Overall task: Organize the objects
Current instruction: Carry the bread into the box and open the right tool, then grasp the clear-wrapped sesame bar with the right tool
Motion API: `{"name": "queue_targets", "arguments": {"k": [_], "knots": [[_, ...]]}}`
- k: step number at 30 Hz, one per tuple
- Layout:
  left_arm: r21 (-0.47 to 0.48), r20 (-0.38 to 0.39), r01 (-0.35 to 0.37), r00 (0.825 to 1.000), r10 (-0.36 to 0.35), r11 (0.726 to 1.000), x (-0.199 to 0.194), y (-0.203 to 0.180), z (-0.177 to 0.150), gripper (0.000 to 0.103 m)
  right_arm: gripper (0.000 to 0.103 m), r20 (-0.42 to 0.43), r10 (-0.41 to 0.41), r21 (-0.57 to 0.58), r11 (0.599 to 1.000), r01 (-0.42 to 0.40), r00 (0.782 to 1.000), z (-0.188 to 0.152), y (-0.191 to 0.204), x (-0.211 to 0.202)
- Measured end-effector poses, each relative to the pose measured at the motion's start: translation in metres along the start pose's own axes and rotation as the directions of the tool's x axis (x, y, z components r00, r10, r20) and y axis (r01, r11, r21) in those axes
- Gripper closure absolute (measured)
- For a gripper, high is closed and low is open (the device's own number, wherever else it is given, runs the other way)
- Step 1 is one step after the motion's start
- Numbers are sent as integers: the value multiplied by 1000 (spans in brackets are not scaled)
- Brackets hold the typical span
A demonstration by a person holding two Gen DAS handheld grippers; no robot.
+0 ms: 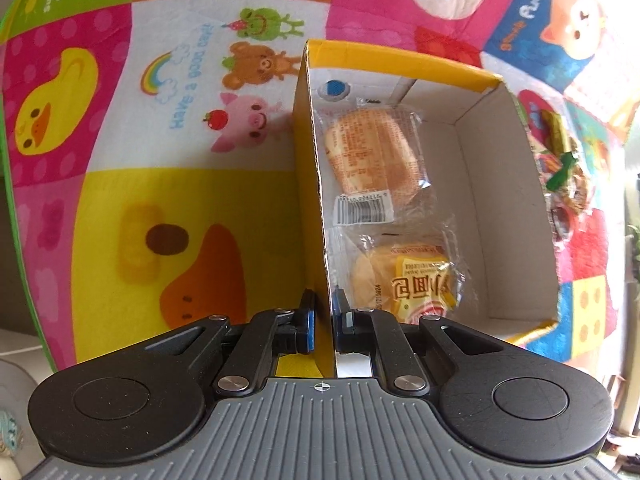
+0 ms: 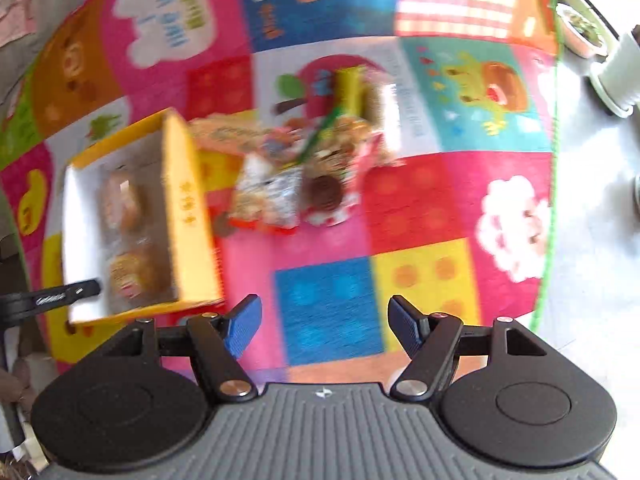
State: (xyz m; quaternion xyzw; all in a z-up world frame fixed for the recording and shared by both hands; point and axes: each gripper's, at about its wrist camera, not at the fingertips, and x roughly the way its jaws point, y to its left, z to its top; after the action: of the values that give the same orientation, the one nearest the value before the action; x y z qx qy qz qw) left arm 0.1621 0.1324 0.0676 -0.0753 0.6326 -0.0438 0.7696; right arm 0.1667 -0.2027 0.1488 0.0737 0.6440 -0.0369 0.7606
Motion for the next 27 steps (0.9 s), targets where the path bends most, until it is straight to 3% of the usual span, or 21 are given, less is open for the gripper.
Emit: {"name": "queue_targets", "arguments": {"k": [6, 10, 15, 18, 23, 25, 27], "knots": [[-29, -30, -65, 998, 64, 997, 2, -9, -2, 93, 34, 67, -15, -11, 1000, 16, 998, 63, -54, 26], [-59, -42, -113, 993, 110, 992, 2, -12, -8, 93, 51, 73, 69, -4, 998, -69, 995, 114, -70, 63], [-107, -44, -135, 990, 130, 985, 4, -11, -13, 93, 52, 72, 112, 9, 994, -113, 991, 163, -65, 116], [-127, -35, -144, 989, 140, 981, 3, -11, -13, 93, 58, 40, 114, 11, 993, -114, 993, 171, -59, 140], [-121, -28, -141, 990, 139, 983, 3, -16, -11, 93, 60, 51, 144, -5, 990, -144, 988, 166, -64, 141], [-108, -29, -148, 989, 146, 983, 4, -18, -11, 93, 71, 24, 136, -10, 991, -136, 990, 160, -71, 141], [-100, -30, -150, 989, 148, 984, 4, -19, -11, 93, 75, 9, 129, 1, 992, -129, 992, 149, -79, 138]]}}
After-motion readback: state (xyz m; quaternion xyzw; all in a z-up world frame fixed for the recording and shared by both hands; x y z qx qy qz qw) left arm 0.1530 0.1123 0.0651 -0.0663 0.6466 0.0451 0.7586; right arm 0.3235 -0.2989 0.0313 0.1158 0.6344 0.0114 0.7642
